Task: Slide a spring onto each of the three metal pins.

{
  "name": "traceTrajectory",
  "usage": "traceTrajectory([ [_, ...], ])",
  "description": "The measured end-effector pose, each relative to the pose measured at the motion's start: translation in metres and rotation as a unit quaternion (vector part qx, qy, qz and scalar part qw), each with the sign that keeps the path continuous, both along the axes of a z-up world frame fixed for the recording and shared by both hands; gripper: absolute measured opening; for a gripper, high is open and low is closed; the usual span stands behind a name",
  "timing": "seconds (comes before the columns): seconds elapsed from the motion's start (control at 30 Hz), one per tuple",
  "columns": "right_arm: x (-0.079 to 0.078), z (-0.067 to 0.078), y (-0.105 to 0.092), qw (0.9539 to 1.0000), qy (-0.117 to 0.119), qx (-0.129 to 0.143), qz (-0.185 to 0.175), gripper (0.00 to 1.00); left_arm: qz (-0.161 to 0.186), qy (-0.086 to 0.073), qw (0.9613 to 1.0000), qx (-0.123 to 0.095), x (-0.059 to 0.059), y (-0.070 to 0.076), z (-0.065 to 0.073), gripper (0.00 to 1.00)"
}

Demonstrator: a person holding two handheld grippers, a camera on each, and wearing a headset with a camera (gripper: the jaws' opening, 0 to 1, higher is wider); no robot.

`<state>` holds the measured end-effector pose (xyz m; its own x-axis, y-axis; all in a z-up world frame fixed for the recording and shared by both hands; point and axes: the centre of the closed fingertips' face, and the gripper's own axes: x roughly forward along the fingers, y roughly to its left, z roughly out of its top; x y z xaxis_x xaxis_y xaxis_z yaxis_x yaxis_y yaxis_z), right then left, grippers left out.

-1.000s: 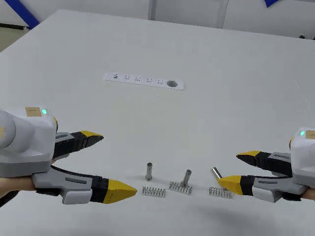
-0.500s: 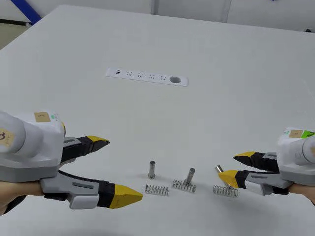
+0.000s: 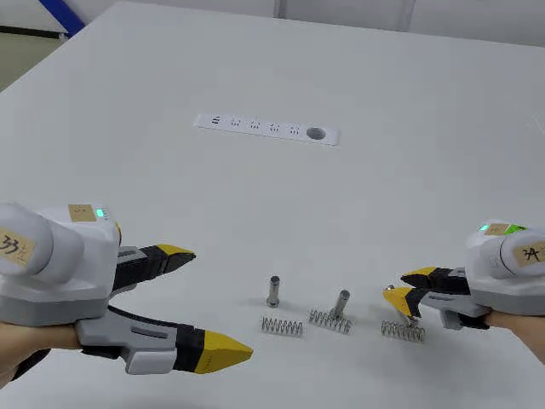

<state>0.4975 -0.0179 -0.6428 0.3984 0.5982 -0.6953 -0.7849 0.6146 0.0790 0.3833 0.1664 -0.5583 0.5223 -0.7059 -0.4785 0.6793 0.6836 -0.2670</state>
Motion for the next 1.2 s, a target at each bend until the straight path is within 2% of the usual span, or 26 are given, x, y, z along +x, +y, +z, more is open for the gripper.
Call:
traceTrajectory([
  [0.27,0.006,-0.009,0.0,0.9996,0.017,-0.017,-0.016,0.19,0.006,0.005,1.0,-0.004,-0.001,-0.001,-0.004,0.92],
  [0.4,0.006,-0.017,0.003,0.999,0.023,-0.034,-0.016,0.19,0.014,0.006,0.9998,-0.014,-0.001,0.0,-0.003,0.92],
  [0.57,0.003,-0.024,0.001,0.9978,0.036,-0.05,-0.025,0.19,0.015,0.007,0.9998,-0.011,-0.003,0.003,-0.003,0.92],
  [0.67,0.006,-0.025,-0.001,0.9974,0.035,-0.052,-0.037,0.17,0.021,0.006,0.9997,-0.011,-0.002,0.006,-0.003,0.92],
  [0.73,0.009,-0.026,-0.004,0.997,0.021,-0.065,-0.037,0.13,0.023,0.007,0.9997,-0.012,-0.002,0.006,-0.003,0.92],
  [0.8,0.007,-0.025,-0.003,0.9969,0.02,-0.065,-0.04,0.12,0.023,0.006,0.9996,-0.012,-0.003,0.006,-0.003,0.92],
  [1.07,0.003,-0.022,0.005,0.9965,0.012,-0.077,-0.028,0.09,0.018,0.007,0.9997,-0.012,-0.003,-0.004,-0.007,0.92],
  [1.2,0.005,-0.023,0.006,0.9965,0.007,-0.079,-0.027,0.09,0.014,0.001,0.9998,-0.014,-0.004,-0.007,-0.004,0.92],
])
